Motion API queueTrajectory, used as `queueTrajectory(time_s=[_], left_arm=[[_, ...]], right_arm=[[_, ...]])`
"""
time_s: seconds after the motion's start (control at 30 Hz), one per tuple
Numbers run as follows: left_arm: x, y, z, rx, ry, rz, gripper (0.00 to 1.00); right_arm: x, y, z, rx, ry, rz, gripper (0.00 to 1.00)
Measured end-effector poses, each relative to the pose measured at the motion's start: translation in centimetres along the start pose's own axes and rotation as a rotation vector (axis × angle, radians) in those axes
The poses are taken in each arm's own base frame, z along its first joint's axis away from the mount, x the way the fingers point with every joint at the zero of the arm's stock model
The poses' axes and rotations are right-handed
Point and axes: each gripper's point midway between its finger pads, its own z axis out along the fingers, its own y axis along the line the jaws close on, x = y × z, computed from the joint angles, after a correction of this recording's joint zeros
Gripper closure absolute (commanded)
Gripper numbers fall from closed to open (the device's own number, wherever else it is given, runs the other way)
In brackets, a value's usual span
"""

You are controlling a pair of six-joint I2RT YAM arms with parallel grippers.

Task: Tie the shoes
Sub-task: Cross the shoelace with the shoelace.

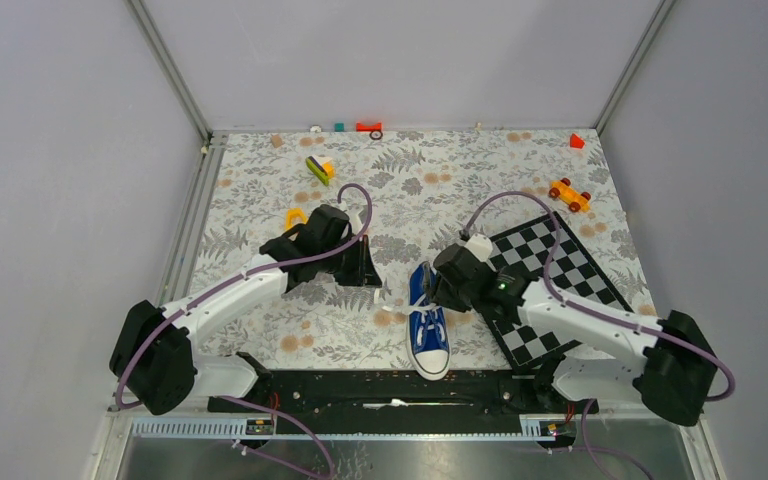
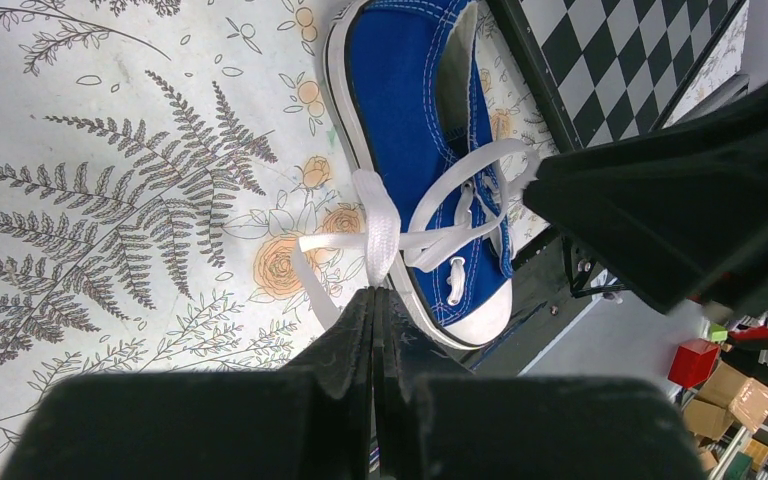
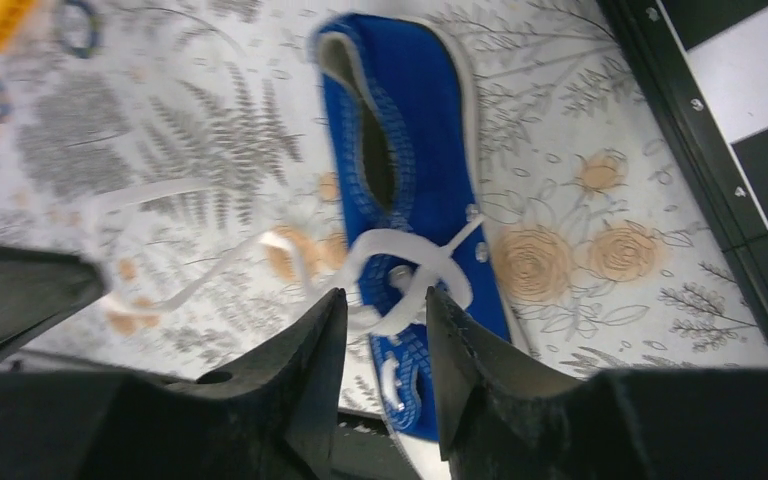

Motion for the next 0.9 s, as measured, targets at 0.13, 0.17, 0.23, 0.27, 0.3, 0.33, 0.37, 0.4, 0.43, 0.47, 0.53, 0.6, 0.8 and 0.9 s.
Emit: queueTrajectory(time_s=[0.13, 0.17, 0.23, 0.27, 0.3, 0.33, 0.37, 0.4, 0.43, 0.47, 0.53, 0.6, 0.8, 0.9], left_arm=[[0.0, 0.0, 0.0, 0.000, 0.001, 0.002, 1.00], [0.1, 0.0, 0.0, 0.000, 0.002, 0.002, 1.00], [0.1, -0.1, 0.0, 0.001, 0.002, 0.003, 1.00], [0.1, -0.1, 0.0, 0.001, 0.003, 0.003, 1.00], [0.1, -0.1, 0.0, 0.002, 0.004, 0.004, 1.00], [0.2, -0.1, 0.0, 0.002, 0.004, 0.005, 1.00], [0.2, -0.1, 0.0, 0.002, 0.005, 0.005, 1.00], [0.2, -0.2, 0.0, 0.003, 0.004, 0.005, 1.00], [0.2, -0.2, 0.0, 0.003, 0.005, 0.006, 1.00], [0.2, -0.2, 0.0, 0.003, 0.006, 0.006, 1.00], [0.2, -0.2, 0.1, 0.003, 0.006, 0.006, 1.00], [0.3, -0.2, 0.1, 0.003, 0.008, 0.007, 1.00], [0.4, -0.3, 0.1, 0.004, 0.010, 0.010, 1.00], [0.4, -0.3, 0.1, 0.005, 0.012, 0.011, 1.00]], right_arm=[[-1.5, 1.9, -2.0, -0.117, -0.049, 0.008, 0.56], [-1.7, 2.2, -2.3, -0.134, -0.057, 0.008, 0.56], [-1.9, 2.4, -2.6, -0.150, -0.067, 0.002, 0.57], [-2.0, 2.5, -2.6, -0.151, -0.068, -0.003, 0.57], [-2.0, 2.4, -2.6, -0.149, -0.068, -0.008, 0.58], [-2.0, 2.3, -2.5, -0.145, -0.069, -0.010, 0.58], [-2.1, 2.2, -2.4, -0.138, -0.070, -0.006, 0.59], [-2.3, 1.9, -2.2, -0.127, -0.072, 0.001, 0.60], [-2.6, 1.6, -2.0, -0.115, -0.075, 0.012, 0.60], [-3.2, 1.1, -1.6, -0.096, -0.080, 0.032, 0.60], [-4.0, 0.1, -1.0, -0.068, -0.091, 0.067, 0.61], [-4.2, -1.0, -0.5, -0.045, -0.084, 0.090, 0.62], [-2.7, -2.9, 1.6, -0.016, -0.009, 0.119, 0.65], [-1.7, -3.4, 2.4, -0.018, 0.034, 0.125, 0.65]])
